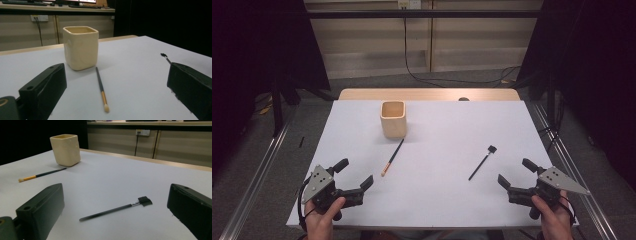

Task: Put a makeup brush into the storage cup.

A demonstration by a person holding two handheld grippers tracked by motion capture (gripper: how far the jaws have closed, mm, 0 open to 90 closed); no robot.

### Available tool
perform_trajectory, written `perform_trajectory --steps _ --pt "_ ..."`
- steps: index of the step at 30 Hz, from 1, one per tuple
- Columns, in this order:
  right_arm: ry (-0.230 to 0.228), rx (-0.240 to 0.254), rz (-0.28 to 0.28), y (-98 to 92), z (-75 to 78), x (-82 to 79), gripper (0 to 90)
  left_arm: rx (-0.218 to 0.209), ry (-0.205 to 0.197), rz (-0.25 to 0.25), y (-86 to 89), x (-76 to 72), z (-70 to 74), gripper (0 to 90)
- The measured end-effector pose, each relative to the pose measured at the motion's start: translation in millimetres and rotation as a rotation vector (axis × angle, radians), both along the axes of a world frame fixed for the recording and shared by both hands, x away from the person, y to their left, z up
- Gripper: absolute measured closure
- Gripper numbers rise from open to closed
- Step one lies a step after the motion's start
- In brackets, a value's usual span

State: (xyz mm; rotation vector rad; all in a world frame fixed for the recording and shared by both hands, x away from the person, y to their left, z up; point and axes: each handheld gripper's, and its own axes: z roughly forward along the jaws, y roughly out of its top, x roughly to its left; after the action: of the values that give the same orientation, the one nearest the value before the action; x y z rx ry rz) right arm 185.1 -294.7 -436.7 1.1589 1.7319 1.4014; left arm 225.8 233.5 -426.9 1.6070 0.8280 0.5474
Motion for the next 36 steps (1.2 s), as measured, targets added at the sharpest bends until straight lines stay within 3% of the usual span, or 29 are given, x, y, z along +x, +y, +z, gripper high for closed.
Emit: perform_trajectory --steps 6,12,24,36 --pt "-0.007 0.002 0.01 2.1 1.3 -2.1 0.0 -0.018 -0.012 -0.015 1.0 -3.1 7.6 3.0" --pt "-0.006 0.004 0.017 1.9 1.3 -2.3 0.0 -0.008 -0.019 -0.017 -2.2 -1.3 13.5 3.9" --pt "-0.003 0.011 0.02 2.2 1.1 -1.9 0.0 0.04 -0.025 -0.015 -10.1 13.5 23.7 3.5" --pt "-0.008 0.01 0.025 1.6 1.3 -1.3 0.0 0.036 -0.025 -0.048 -25.3 28.0 35.3 3.1"
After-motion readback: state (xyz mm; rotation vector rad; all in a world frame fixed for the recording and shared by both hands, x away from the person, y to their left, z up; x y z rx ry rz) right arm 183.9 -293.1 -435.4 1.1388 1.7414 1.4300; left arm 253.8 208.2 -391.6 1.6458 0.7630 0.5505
